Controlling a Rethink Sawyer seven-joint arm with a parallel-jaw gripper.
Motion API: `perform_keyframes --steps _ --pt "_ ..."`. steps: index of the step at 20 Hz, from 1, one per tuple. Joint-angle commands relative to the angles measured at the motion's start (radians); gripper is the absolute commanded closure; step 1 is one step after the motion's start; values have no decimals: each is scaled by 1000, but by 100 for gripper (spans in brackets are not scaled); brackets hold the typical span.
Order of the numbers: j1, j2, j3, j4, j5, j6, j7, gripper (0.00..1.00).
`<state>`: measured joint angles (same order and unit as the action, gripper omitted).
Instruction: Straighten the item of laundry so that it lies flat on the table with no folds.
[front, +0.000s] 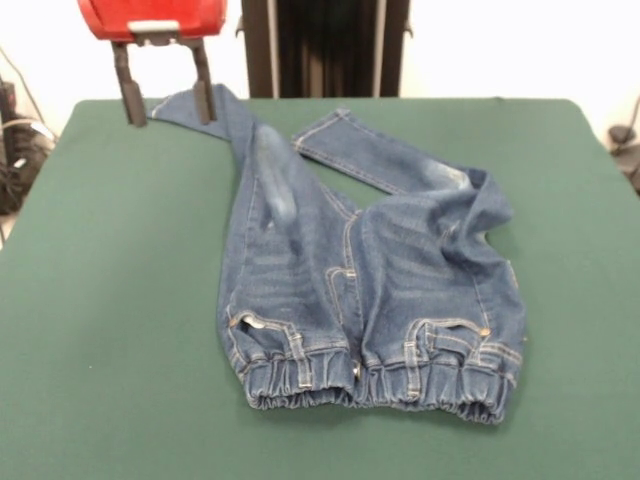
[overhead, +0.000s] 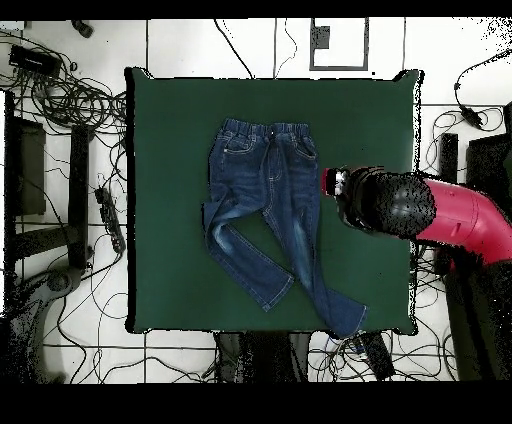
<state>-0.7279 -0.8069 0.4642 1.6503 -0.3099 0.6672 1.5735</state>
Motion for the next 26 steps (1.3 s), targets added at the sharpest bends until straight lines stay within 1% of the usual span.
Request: perform_keyframes --steps 1,5,8,9,11,15,19,23,26 --pt "-51 70 274 236 4 -149 -137 0" --pt "-62 90 295 245 -42 -193 -111 0" --pt "-38 106 263 225 -95 -229 -87 0" --pt "-23 118 242 211 -119 -249 -76 0" --pt "-16 143 231 194 -149 -276 -68 0" --pt "-10 203 222 151 -184 -299 -60 0" --pt "2 236 211 123 -220 -332 -45 0" --pt "28 257 185 95 -260 -382 -6 0" --pt "27 260 191 103 -271 -404 11 0"
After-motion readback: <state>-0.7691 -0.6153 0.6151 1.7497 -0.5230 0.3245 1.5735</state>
